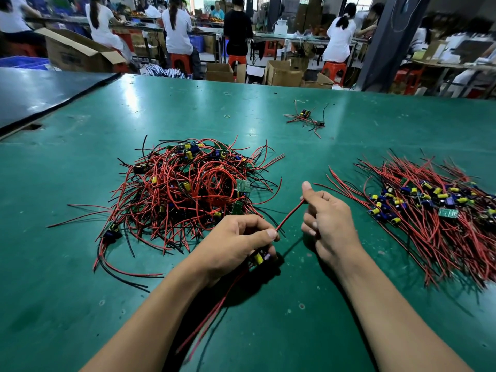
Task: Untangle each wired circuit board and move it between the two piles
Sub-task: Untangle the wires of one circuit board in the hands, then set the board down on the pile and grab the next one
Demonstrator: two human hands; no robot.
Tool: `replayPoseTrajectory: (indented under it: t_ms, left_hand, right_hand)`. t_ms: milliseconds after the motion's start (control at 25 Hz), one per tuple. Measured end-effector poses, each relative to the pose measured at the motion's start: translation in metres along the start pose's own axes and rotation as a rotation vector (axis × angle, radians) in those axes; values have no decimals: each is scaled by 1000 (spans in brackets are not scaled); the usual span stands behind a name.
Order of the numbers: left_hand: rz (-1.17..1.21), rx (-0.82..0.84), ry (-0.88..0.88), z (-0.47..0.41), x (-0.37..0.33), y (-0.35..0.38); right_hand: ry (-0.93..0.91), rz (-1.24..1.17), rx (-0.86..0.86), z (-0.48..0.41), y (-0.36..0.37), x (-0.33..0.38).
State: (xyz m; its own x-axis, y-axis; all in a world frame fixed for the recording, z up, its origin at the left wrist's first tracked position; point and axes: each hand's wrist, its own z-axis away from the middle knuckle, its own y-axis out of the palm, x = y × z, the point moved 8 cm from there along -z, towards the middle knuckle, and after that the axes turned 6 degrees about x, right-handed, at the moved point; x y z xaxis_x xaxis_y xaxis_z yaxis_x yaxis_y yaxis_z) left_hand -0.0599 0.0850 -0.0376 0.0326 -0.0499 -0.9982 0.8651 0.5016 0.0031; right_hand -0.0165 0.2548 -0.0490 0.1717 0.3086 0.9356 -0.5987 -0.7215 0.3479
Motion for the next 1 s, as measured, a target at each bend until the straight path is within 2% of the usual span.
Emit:
replayPoseTrajectory:
  t_ms: [80, 200, 440, 520, 640, 720, 840, 1000]
  left_hand:
    - [14, -29, -13, 0, 1, -1]
    - [166, -139, -38, -1, 4, -3]
    - [388, -259, -70, -5, 7, -11]
    - [412, -261, -95, -6, 11, -12]
    - [390, -247, -126, -8, 15, -14]
    - [457, -236, -130, -9, 15, -14]
    - [552, -206, -101, -8, 10, -11]
    - [497, -278, -50, -8, 5, -16]
  right_hand:
    - [108, -90, 44, 2, 2, -3]
    - [177, -41, 87, 7, 8, -5]
    - [80, 127, 93, 14, 16, 4]
    - [25, 284, 132, 19, 21, 7]
    - [-150, 726, 206, 32, 40, 10]
    - [-239, 857, 235, 41, 54, 4]
    - [-327, 945, 180, 46, 61, 3]
    - [-385, 999, -28, 33, 31, 27]
